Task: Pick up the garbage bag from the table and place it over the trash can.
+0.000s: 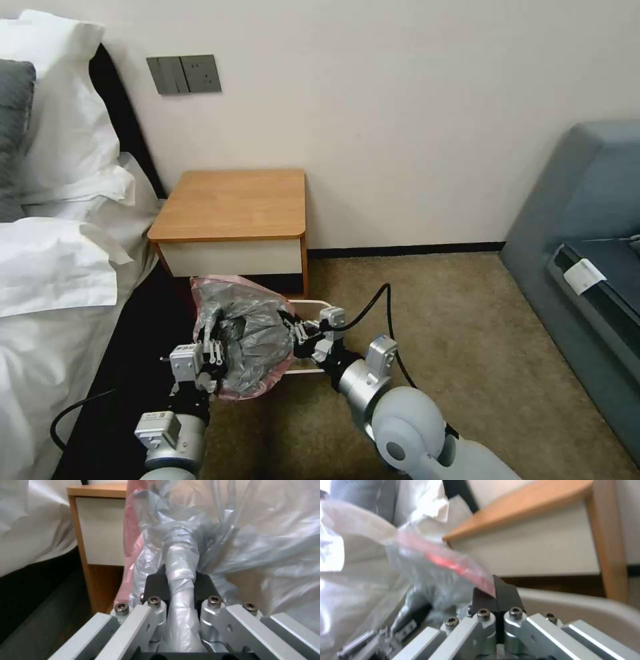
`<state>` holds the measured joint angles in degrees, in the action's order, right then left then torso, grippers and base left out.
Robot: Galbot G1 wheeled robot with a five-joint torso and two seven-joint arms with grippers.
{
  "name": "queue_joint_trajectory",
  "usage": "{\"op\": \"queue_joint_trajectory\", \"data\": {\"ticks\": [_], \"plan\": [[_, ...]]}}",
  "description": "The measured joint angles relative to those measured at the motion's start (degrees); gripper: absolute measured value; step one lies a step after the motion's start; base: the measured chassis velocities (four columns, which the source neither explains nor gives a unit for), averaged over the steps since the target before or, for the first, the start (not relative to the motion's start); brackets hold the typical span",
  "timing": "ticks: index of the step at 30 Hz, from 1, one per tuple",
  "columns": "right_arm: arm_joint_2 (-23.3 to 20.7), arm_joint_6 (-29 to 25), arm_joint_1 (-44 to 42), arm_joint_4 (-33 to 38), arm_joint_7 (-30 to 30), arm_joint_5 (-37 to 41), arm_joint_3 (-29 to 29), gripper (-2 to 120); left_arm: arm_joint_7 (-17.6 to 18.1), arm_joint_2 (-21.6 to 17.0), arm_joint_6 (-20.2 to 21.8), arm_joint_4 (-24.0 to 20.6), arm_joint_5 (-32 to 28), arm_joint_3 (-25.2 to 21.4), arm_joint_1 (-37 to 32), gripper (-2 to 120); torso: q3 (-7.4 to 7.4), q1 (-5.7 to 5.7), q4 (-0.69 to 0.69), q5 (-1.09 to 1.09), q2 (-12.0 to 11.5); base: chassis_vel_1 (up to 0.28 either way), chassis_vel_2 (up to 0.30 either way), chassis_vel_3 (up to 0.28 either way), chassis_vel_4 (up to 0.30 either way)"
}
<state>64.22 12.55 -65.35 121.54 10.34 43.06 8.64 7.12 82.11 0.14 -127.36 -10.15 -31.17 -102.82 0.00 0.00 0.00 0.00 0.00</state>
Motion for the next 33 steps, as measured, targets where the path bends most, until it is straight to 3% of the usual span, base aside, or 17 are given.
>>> {"op": "queue_joint_trajectory", "data": {"ticks": [5,13,24,33], "plan": [[-1.73,0.54,3.05,0.37,-0.42,2.76,-2.51,0,-0.26,0.19,0.01,0.27,-0.07,-0.16,0.07,9,0.0,0.0,0.0,0.0,0.0,0.0,0.0,0.0,0.0],[-2.83,2.56,9.34,-1.68,0.78,6.68,-1.47,0,-1.42,0.46,-0.15,0.28,-0.06,0.36,0.07,9,0.0,0.0,0.0,0.0,0.0,0.0,0.0,0.0,0.0],[-7.74,16.33,19.01,-3.17,13.01,20.62,-1.61,0,-2.98,0.97,-1.85,-0.13,-0.94,-0.19,-0.16,9,0.0,0.0,0.0,0.0,0.0,0.0,0.0,0.0,0.0],[-11.37,24.15,20.49,-3.05,15.98,32.53,-4.79,0,-3.93,1.32,-2.4,-0.05,-2.95,-0.99,0.3,9,0.0,0.0,-0.01,0.0,0.0,0.0,0.0,0.0,0.0]]}}
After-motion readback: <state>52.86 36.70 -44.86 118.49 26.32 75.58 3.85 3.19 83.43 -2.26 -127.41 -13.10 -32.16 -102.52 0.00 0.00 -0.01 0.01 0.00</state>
